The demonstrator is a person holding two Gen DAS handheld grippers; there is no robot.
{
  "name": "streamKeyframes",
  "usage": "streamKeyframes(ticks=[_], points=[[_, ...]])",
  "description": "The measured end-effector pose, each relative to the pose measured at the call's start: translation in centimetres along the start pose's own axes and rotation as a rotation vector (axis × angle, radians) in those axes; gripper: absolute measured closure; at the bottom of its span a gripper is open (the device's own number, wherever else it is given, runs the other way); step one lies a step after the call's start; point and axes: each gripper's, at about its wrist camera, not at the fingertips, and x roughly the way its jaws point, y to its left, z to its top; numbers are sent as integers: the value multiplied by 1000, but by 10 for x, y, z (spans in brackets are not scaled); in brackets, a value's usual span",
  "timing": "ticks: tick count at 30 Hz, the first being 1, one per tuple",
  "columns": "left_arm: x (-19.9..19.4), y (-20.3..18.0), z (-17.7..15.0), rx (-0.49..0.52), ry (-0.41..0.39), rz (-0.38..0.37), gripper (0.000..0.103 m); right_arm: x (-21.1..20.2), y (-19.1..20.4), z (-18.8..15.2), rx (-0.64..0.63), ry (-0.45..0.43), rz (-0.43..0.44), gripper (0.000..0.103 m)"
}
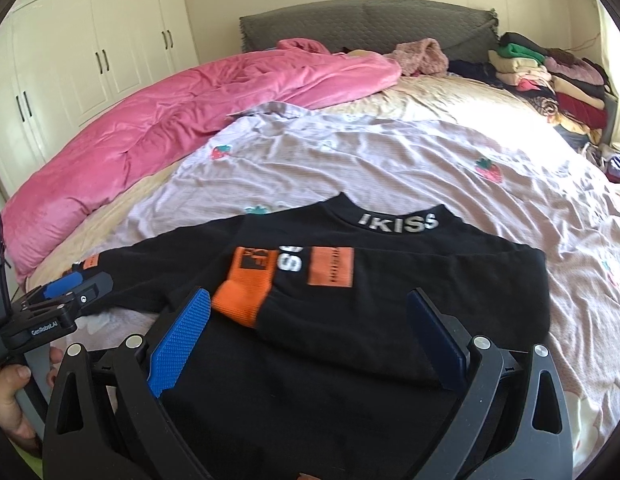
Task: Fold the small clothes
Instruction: 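Move the left tool to the other orange sleeve cuff and grasp it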
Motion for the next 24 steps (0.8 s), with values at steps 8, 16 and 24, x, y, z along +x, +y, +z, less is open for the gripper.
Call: streamKeyframes(ticks=[8,16,24], points=[[-4,42,3,-94,-4,27,10,14,34,4,-52,16,41,6],[-6,97,0,-227,7,103,10,24,63,9,-97,25,71,6],[-9,150,-6,-358,15,171,10,33,82,9,-125,41,99,6]])
